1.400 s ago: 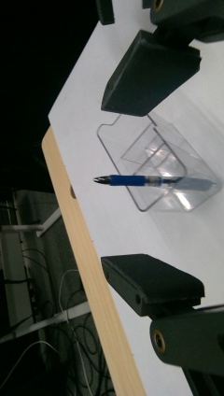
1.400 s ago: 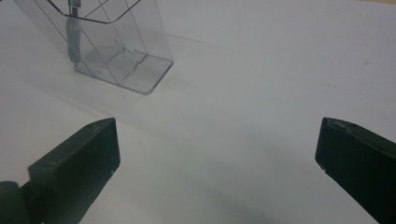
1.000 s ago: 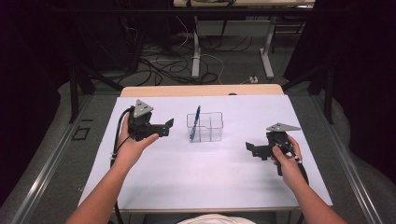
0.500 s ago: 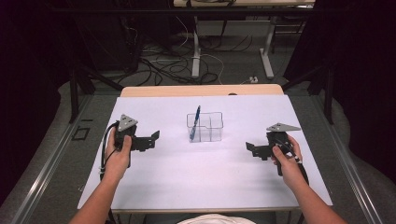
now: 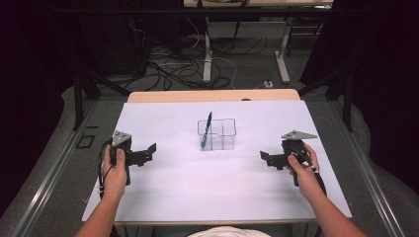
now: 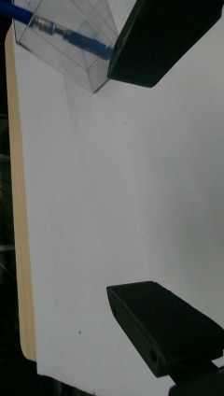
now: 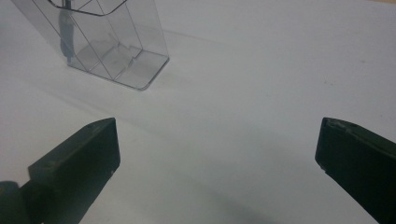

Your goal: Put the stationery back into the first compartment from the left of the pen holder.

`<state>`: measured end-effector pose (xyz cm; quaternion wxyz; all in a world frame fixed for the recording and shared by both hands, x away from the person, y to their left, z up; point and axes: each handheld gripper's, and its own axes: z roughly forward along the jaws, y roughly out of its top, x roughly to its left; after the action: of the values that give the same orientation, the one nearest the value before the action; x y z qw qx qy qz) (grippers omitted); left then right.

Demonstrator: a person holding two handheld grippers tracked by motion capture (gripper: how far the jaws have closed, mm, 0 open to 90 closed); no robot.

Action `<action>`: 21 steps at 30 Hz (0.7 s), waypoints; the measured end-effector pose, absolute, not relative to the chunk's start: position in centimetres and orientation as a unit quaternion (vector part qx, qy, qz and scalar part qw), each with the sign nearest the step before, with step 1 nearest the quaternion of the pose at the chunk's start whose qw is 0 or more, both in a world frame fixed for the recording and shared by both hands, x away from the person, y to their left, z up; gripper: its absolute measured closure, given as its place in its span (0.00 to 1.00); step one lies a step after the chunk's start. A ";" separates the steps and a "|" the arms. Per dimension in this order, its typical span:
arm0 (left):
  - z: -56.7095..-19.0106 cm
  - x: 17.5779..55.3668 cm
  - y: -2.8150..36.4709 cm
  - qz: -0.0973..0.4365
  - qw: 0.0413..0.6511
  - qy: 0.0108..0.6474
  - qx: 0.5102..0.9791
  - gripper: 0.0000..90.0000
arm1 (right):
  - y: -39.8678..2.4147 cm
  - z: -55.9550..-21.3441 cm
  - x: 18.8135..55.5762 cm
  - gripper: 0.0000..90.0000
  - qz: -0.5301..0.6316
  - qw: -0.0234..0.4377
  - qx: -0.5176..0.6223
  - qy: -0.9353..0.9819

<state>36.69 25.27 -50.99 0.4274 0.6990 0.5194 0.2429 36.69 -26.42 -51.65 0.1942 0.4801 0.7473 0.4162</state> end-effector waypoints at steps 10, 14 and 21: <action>-52.0 36.7 26.1 0.241 0.426 0.533 0.690 0.01 | -26.5 -51.9 36.8 0.00 0.412 0.196 0.483 0.748; -52.4 36.8 26.2 0.240 0.424 0.537 0.689 0.01 | -26.6 -51.9 36.9 0.00 0.413 0.197 0.486 0.745; -52.8 37.0 26.6 0.240 0.418 0.543 0.687 0.01 | -26.7 -52.1 37.0 0.00 0.412 0.195 0.490 0.743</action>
<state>36.96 26.56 -52.76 0.4182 0.6871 0.5434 0.2400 36.95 -26.69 -52.06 0.1946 0.4903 0.7432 0.4116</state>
